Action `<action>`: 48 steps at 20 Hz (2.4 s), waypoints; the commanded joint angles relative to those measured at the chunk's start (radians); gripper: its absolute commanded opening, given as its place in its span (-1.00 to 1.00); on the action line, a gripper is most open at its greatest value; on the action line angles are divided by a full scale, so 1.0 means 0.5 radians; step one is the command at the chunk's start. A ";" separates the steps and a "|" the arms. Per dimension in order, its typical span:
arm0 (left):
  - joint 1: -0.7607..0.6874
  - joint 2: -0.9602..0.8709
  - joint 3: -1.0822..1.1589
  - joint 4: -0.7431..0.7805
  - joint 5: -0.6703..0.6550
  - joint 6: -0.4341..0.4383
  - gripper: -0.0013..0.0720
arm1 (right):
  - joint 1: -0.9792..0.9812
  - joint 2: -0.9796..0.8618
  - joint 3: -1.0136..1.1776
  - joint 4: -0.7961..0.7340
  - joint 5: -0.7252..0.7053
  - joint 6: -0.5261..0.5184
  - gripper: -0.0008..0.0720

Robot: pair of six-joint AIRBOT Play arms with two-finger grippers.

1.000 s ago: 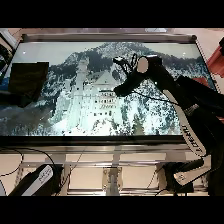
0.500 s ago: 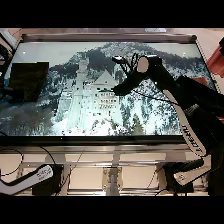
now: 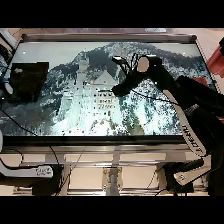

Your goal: Fold the clothes and pants, and hang the long-sleeved shirts on hangers.

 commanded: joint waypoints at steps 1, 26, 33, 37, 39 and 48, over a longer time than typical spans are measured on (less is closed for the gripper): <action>-0.070 -0.113 0.003 0.101 0.181 -0.043 0.34 | 0.002 0.000 0.002 0.044 0.006 0.006 -0.93; 0.104 -0.337 0.005 0.311 0.273 -0.288 -0.26 | 0.002 0.001 0.002 0.136 -0.003 0.049 -0.93; 0.089 0.005 0.093 0.307 0.220 -0.296 -0.90 | 0.001 0.001 0.002 0.135 -0.056 0.048 -0.93; 0.011 0.391 0.429 0.270 0.146 -0.293 -0.90 | 0.001 0.009 0.027 0.127 -0.015 0.041 -0.93; -0.096 0.519 0.694 0.130 -0.047 -0.184 -0.90 | 0.001 0.026 0.077 0.072 0.045 0.009 -0.93; -0.809 0.419 1.678 -0.764 -1.067 0.005 -0.90 | -0.019 0.522 0.190 -0.390 0.478 -0.268 -0.51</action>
